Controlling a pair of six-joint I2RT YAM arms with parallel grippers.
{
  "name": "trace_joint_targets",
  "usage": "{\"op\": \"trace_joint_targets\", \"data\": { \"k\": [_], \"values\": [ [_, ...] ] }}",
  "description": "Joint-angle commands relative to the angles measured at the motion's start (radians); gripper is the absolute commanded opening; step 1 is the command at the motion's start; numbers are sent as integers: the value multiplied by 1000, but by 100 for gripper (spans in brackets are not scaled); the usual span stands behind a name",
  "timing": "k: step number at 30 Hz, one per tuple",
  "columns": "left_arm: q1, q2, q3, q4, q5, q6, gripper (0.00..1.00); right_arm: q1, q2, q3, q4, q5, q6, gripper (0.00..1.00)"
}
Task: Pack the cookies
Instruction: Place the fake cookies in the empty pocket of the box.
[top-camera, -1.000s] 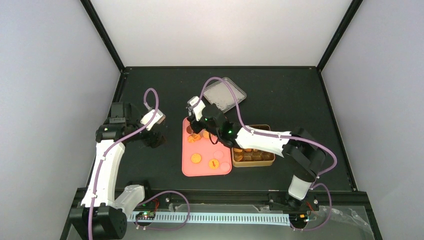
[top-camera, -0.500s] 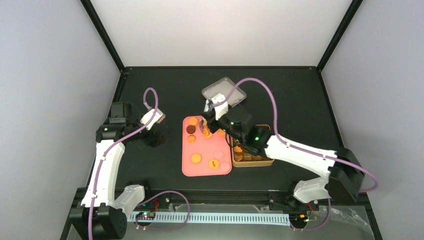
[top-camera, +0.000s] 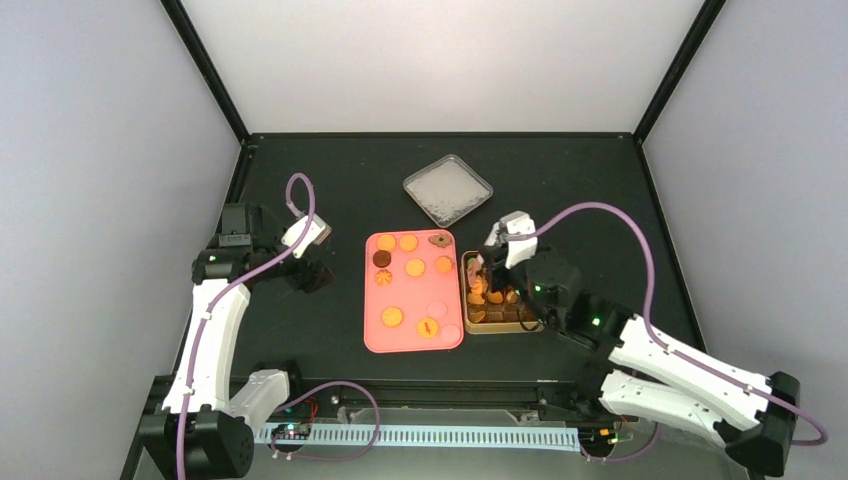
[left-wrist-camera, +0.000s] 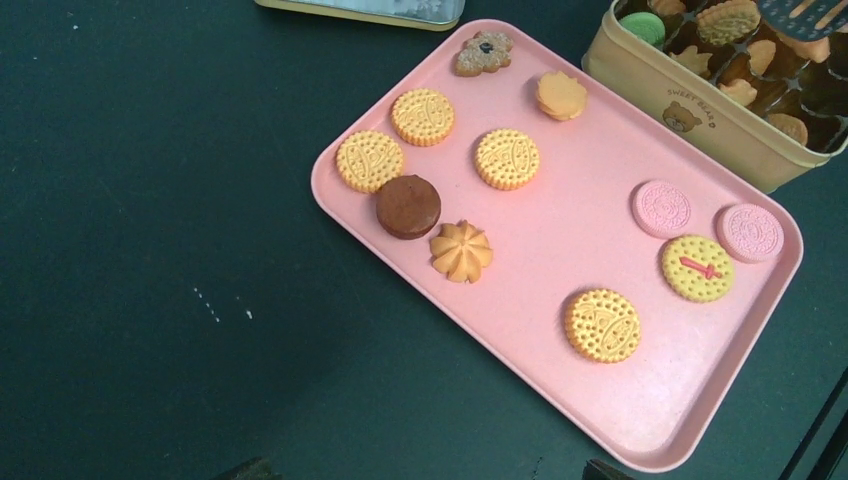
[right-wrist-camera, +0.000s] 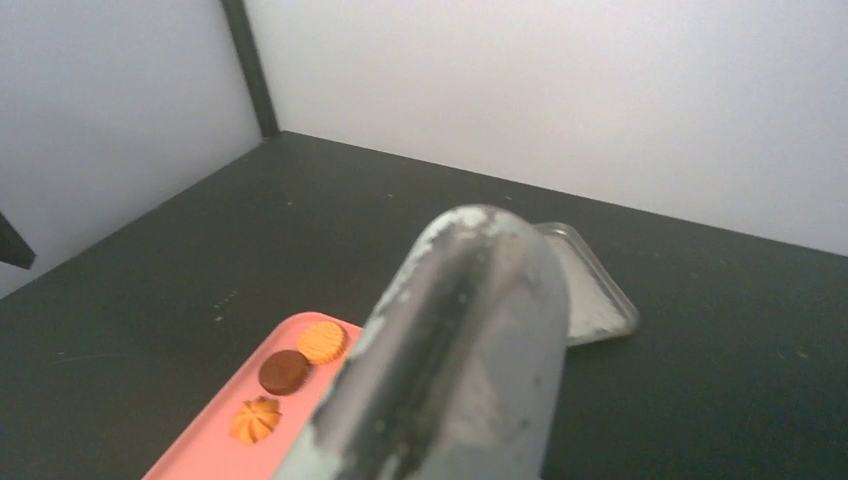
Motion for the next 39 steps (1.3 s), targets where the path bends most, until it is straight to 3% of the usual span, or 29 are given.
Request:
{"op": "trace_joint_targets", "data": {
  "k": [1, 21, 39],
  "values": [
    [6, 9, 7, 24, 34, -15, 81, -1, -112, -34, -117, 128, 66, 5],
    [7, 31, 19, 31, 33, -21, 81, -2, -205, -150, -118, 146, 158, 8],
    [6, 36, 31, 15, 14, 3, 81, -2, -278, -115, -289, 143, 226, 11]
  ]
}}
